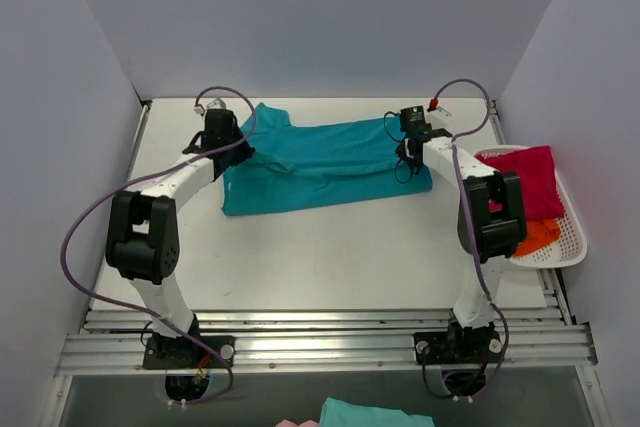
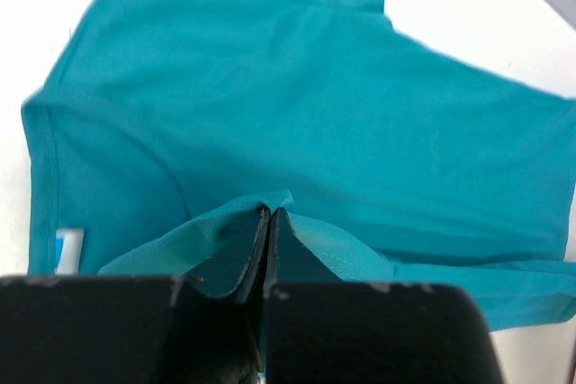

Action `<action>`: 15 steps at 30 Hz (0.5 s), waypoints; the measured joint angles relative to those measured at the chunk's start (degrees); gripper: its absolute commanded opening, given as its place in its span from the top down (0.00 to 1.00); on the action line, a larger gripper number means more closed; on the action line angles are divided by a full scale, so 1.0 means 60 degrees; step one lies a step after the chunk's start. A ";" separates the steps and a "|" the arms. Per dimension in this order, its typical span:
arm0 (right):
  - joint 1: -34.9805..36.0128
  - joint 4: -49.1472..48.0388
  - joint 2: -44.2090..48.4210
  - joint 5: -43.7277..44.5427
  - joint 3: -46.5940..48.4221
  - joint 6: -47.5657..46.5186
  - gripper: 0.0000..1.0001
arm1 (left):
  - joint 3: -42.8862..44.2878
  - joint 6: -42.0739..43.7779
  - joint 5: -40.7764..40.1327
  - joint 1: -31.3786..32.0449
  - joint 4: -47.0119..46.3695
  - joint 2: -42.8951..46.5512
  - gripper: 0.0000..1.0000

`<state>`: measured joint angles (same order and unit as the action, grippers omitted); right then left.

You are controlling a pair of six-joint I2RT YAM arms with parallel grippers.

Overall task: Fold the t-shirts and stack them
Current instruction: Fold the tshirt

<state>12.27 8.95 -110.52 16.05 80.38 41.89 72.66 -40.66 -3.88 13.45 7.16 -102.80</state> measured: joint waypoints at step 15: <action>-0.0645 0.0208 -0.2663 -0.0397 0.2499 0.0080 0.00 | 0.3395 0.0353 0.1621 -0.0849 0.1107 -0.3763 0.06</action>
<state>8.40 10.20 -126.50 13.67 95.37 42.37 93.03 -38.54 5.85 8.36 13.80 -125.38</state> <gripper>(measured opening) 0.996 0.938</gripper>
